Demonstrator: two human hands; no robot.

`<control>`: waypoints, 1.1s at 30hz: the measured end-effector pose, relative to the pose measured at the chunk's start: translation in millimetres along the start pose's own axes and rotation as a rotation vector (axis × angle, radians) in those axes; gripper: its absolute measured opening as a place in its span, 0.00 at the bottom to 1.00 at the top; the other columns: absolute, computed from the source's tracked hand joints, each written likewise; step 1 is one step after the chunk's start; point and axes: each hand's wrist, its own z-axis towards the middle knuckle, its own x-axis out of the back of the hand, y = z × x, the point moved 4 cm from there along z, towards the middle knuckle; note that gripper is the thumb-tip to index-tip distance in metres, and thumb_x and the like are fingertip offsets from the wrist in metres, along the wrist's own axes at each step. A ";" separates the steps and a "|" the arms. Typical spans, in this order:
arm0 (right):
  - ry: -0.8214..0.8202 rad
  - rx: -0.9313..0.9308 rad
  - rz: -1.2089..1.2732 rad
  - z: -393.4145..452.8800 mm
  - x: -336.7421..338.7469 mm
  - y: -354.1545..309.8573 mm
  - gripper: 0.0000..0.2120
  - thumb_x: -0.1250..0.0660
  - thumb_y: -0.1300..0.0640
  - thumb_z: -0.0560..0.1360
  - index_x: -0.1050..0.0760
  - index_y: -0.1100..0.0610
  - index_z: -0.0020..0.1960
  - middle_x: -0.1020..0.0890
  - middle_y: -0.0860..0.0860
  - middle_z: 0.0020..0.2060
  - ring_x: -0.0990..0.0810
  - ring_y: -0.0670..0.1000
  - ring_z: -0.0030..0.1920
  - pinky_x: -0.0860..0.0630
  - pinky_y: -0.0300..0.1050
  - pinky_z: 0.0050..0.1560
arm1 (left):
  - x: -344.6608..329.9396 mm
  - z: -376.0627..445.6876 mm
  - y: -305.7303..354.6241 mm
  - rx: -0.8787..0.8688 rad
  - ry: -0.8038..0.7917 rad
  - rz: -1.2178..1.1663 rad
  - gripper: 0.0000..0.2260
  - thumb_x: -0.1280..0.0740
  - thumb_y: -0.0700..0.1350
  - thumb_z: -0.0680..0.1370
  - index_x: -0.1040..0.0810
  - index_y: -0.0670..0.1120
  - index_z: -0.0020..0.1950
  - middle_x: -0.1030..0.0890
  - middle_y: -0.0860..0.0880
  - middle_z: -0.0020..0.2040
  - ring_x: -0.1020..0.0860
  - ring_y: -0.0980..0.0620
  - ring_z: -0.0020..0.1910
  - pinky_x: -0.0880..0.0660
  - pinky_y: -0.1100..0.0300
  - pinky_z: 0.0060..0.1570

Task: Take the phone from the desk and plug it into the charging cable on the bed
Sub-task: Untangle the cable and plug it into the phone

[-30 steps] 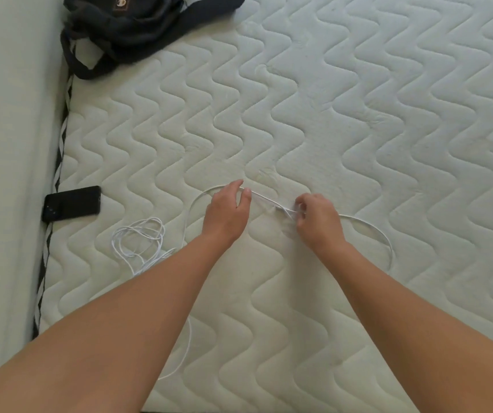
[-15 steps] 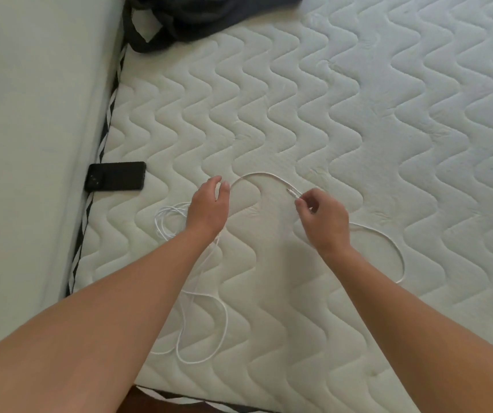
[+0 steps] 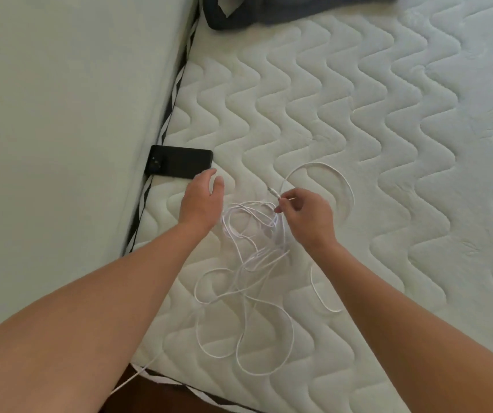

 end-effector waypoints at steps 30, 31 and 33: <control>0.003 -0.088 -0.116 84.0 -128.3 -69.8 0.04 0.31 0.60 0.73 0.17 0.56 0.45 0.20 0.49 0.39 0.25 0.46 0.38 0.33 0.35 0.38 | 32.2 57.2 -65.5 -0.409 -0.183 0.634 0.28 0.43 0.42 0.79 0.45 0.47 0.79 0.49 0.41 0.80 0.50 0.43 0.79 0.46 0.47 0.75; 0.002 -0.091 -0.125 85.3 -128.9 -69.9 0.04 0.32 0.60 0.73 0.18 0.56 0.45 0.20 0.49 0.40 0.25 0.47 0.39 0.32 0.37 0.40 | 31.6 56.9 -65.0 -0.407 -0.181 0.637 0.28 0.43 0.42 0.79 0.45 0.47 0.80 0.49 0.40 0.80 0.50 0.42 0.79 0.46 0.47 0.75; 0.004 -0.089 -0.137 87.5 -130.3 -70.3 0.04 0.32 0.60 0.74 0.18 0.56 0.45 0.20 0.50 0.41 0.25 0.48 0.40 0.32 0.37 0.40 | 30.2 55.9 -64.5 -0.403 -0.180 0.645 0.28 0.43 0.43 0.79 0.46 0.47 0.80 0.49 0.40 0.80 0.51 0.42 0.79 0.46 0.46 0.75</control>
